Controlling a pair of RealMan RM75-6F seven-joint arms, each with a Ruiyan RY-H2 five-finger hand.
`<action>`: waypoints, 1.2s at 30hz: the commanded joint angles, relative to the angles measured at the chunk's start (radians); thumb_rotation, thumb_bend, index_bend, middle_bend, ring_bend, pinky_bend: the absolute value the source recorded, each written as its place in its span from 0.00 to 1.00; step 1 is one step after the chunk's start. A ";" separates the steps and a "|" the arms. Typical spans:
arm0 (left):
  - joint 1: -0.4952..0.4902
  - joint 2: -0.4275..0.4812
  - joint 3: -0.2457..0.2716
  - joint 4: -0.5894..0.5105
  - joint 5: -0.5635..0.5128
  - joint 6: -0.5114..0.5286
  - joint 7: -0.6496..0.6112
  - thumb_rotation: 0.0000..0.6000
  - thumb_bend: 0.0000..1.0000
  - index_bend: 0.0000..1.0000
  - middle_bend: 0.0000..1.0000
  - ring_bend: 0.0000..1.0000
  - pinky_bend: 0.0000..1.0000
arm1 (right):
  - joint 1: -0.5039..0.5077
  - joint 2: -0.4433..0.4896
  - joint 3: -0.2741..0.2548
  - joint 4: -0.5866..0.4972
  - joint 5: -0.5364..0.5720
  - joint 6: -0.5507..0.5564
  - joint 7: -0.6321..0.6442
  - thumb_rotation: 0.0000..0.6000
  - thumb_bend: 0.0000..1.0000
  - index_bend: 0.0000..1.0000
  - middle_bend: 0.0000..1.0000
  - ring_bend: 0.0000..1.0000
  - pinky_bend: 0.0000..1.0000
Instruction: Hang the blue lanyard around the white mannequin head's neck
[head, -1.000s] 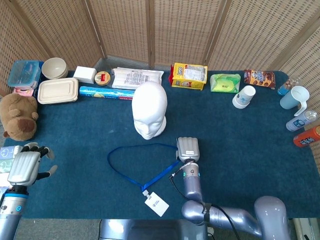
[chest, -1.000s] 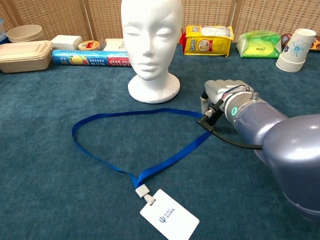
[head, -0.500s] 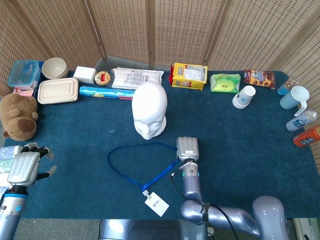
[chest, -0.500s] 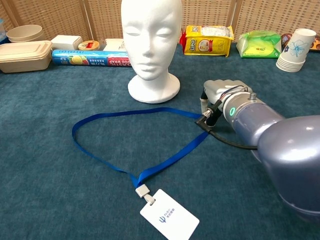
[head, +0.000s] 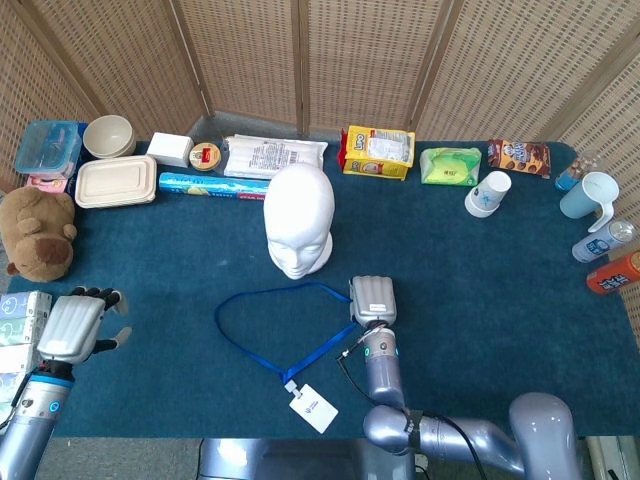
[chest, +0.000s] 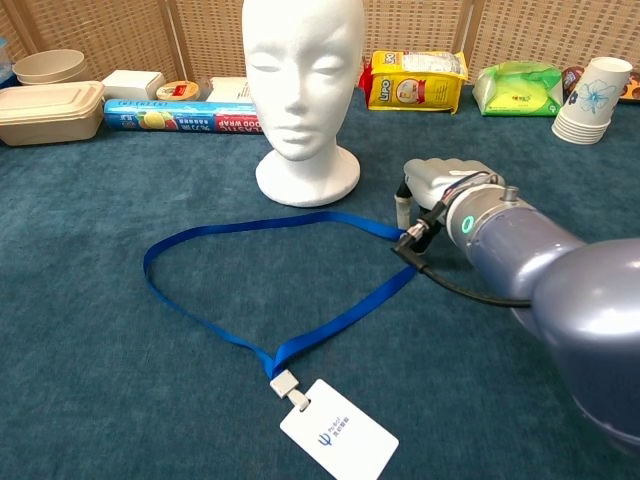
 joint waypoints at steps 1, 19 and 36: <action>-0.043 -0.022 -0.018 -0.004 0.002 -0.037 0.065 1.00 0.22 0.53 0.67 0.68 0.61 | -0.005 0.008 -0.005 -0.014 -0.005 0.003 0.003 1.00 0.49 0.61 1.00 1.00 1.00; -0.265 -0.246 -0.127 -0.017 -0.376 -0.171 0.488 0.91 0.23 0.53 1.00 1.00 1.00 | -0.031 0.052 -0.030 -0.069 -0.018 -0.006 0.034 1.00 0.49 0.61 1.00 1.00 1.00; -0.428 -0.384 -0.145 0.109 -0.672 -0.227 0.631 0.91 0.36 0.53 1.00 1.00 1.00 | -0.038 0.068 -0.037 -0.049 -0.004 -0.039 0.061 1.00 0.49 0.61 1.00 1.00 1.00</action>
